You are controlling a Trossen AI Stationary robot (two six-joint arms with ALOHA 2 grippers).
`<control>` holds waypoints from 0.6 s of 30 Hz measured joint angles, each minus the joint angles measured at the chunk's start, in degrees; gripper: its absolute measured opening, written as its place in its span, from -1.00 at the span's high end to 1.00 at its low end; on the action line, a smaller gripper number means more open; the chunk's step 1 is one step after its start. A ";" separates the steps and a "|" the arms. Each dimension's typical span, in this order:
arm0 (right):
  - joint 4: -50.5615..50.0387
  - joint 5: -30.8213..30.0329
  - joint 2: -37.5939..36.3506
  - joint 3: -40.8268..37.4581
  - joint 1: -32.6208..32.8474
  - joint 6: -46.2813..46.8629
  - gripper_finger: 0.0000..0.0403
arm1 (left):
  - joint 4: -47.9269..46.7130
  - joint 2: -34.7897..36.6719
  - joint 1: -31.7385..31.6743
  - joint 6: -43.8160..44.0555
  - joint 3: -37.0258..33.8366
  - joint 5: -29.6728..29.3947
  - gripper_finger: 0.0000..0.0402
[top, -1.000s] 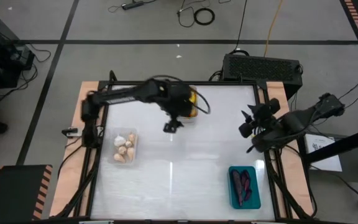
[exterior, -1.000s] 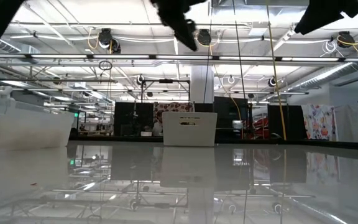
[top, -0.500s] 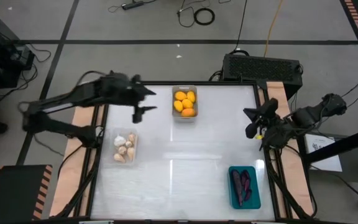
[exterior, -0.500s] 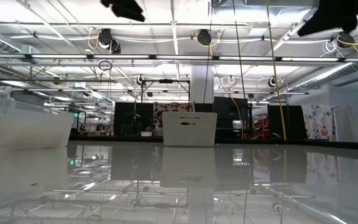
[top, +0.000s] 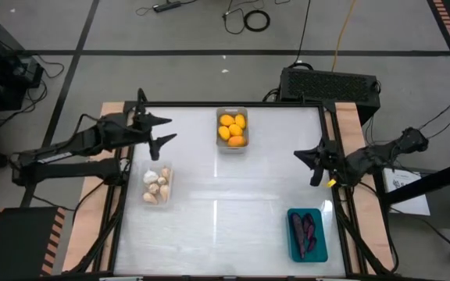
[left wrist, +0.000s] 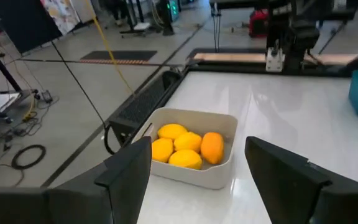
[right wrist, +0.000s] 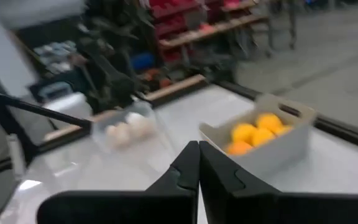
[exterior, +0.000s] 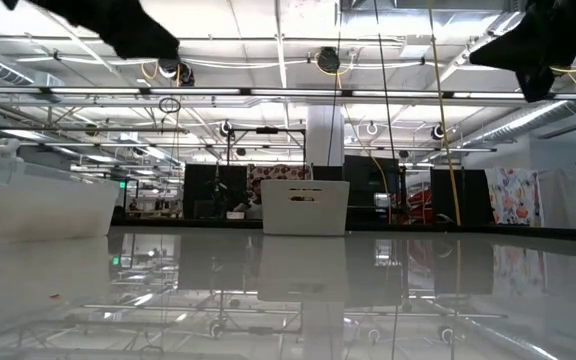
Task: Sort produce into baskets
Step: Return to Home Position
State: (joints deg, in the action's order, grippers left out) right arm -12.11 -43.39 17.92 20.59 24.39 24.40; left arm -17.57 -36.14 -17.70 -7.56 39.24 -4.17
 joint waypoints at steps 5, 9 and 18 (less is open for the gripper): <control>12.75 9.15 -3.75 -7.13 -5.42 -5.80 1.00 | 4.65 6.57 0.01 3.36 -7.16 -0.12 -0.33; 15.28 15.70 -4.66 -9.61 -10.22 -5.66 1.00 | 9.70 10.12 0.03 4.33 -12.32 0.27 -0.33; 19.58 23.02 -4.38 -14.47 -17.16 -3.40 1.00 | 14.68 13.05 0.03 10.00 -21.06 0.75 -0.33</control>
State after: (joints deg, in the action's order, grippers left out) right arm 7.46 -20.37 13.54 6.12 7.23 20.99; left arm -2.89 -23.09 -17.67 2.44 18.18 -3.42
